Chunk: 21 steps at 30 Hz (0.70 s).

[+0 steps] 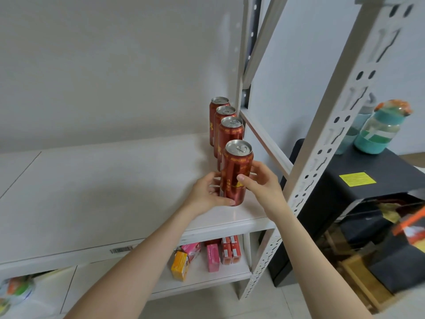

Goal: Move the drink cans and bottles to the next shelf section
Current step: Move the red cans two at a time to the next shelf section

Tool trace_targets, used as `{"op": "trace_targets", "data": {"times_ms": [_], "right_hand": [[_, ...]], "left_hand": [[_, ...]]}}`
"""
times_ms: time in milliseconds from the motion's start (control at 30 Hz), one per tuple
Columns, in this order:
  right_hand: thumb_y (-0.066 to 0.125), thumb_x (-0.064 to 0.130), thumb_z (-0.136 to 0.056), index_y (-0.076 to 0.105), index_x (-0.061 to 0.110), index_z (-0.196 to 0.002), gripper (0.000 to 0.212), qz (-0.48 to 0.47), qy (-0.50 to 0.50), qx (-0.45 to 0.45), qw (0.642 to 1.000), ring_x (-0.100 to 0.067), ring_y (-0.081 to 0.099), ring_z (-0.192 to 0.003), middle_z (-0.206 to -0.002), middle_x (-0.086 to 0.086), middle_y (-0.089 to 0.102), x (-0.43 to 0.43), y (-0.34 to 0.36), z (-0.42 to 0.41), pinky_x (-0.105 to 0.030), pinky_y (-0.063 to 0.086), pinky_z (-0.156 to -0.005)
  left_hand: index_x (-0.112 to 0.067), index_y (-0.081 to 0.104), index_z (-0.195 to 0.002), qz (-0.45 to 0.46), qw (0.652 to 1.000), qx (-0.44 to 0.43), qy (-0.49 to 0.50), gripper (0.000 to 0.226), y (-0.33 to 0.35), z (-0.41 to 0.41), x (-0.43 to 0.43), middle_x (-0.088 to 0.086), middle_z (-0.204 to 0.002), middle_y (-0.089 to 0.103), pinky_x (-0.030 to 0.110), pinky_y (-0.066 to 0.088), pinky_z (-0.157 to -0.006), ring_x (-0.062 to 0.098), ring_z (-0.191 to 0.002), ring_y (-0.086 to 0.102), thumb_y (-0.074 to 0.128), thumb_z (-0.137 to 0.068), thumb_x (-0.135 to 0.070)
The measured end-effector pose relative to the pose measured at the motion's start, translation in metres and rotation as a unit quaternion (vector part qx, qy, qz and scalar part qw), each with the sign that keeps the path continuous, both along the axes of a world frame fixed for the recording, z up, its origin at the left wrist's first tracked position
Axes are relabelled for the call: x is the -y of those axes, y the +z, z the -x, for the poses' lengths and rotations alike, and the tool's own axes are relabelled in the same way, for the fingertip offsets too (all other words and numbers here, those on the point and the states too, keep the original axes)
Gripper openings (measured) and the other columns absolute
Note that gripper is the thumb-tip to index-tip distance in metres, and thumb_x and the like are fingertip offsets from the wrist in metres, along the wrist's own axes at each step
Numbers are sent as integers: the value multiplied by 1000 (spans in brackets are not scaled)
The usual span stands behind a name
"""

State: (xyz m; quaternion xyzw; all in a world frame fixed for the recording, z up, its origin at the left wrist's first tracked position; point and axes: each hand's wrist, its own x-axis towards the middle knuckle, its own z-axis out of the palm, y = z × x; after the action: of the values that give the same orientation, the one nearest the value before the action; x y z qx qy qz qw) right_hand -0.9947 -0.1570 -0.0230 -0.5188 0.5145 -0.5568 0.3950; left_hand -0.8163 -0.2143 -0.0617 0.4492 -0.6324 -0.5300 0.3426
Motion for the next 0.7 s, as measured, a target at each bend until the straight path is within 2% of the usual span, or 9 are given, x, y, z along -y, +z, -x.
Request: {"op": "trace_targets", "data": {"times_ms": [133, 200, 333, 400, 567, 700], "right_hand": [[78, 26, -82, 63, 21, -122, 43, -6, -18, 0, 1000, -17, 64, -112, -118, 2, 70, 5, -1, 4, -50, 50, -101], [78, 28, -82, 63, 21, -122, 43, -9, -24, -1, 1000, -16, 63, -112, -118, 4, 69, 9, -1, 4, -50, 50, -101], [77, 39, -76, 61, 19, -125, 55, -13, -29, 1, 999, -17, 62, -115, -121, 2, 68, 18, 2, 5, -50, 50, -102], [77, 37, -77, 61, 20, -125, 53, -13, -33, 1, 999, -16, 62, -115, -120, 3, 68, 22, 2, 6, -49, 50, -102], [78, 37, -79, 61, 24, -123, 49, -13, -38, -2, 999, -11, 62, -113, -118, 9, 68, 31, 0, 7, -46, 51, -101], [78, 44, -76, 60, 26, -124, 54, -14, -37, -5, 999, -11, 63, -113, -119, 10, 68, 36, -1, 9, -44, 52, -100]], "left_hand": [[-22, 58, -126, 3, 1000, 12, 0, 83, 4, 7, 4, 1, -109, 69, 27, 59, -82, 12, -94, 72, 95, -52, -12], [-18, 57, -128, 5, 1000, 12, 8, 81, 6, 10, 7, 5, -111, 69, 32, 59, -86, 17, -97, 71, 93, -57, -4], [-11, 58, -125, 4, 1000, 3, 25, 73, 12, 16, 10, 9, -109, 69, 32, 59, -87, 20, -96, 70, 89, -61, 4], [-8, 57, -120, -5, 1000, -8, 29, 68, 13, 18, 13, 10, -105, 70, 32, 59, -86, 20, -94, 71, 88, -62, 8], [-2, 58, -113, -7, 999, -5, 43, 60, 12, 20, 20, 12, -102, 71, 23, 58, -78, 18, -87, 70, 88, -61, 8], [-3, 59, -111, -2, 999, 4, 40, 59, 12, 20, 25, 7, -97, 71, 18, 57, -73, 9, -80, 70, 89, -60, 6]]}}
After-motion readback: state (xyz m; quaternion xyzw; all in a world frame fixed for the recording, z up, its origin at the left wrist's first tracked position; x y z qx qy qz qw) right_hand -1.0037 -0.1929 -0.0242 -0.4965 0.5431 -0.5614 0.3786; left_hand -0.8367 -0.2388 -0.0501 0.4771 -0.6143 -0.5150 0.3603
